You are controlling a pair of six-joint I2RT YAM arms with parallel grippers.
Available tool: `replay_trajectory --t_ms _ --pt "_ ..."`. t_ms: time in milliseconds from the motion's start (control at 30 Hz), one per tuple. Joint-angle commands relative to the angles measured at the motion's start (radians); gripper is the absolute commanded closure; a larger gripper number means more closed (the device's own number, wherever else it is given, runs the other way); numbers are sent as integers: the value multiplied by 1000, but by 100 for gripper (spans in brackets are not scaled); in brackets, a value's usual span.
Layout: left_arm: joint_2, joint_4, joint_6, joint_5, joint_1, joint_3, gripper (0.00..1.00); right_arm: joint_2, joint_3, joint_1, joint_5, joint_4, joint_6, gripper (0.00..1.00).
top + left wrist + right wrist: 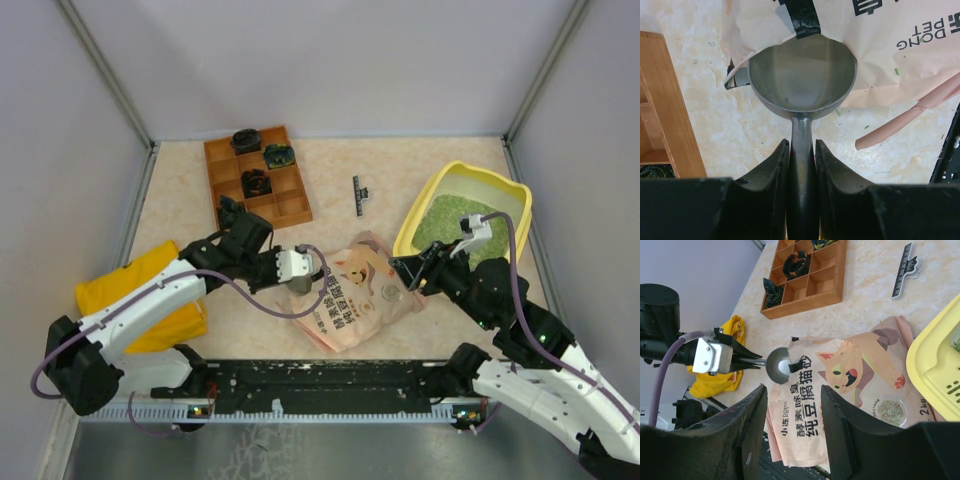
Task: Fill the litter box with clean litter
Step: 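Scoop the cat litter from the cat litter bag.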
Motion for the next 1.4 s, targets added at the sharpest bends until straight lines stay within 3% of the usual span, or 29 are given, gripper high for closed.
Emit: replay_trajectory --t_ms 0,467,1367 --pt "17 51 2 93 -1 -3 100 -3 -8 -5 -1 44 3 53" --pt "96 87 -50 201 -14 21 100 -10 2 -6 -3 29 3 53" --pt "213 229 -224 151 -84 1 100 -27 8 -4 5 18 10 53"
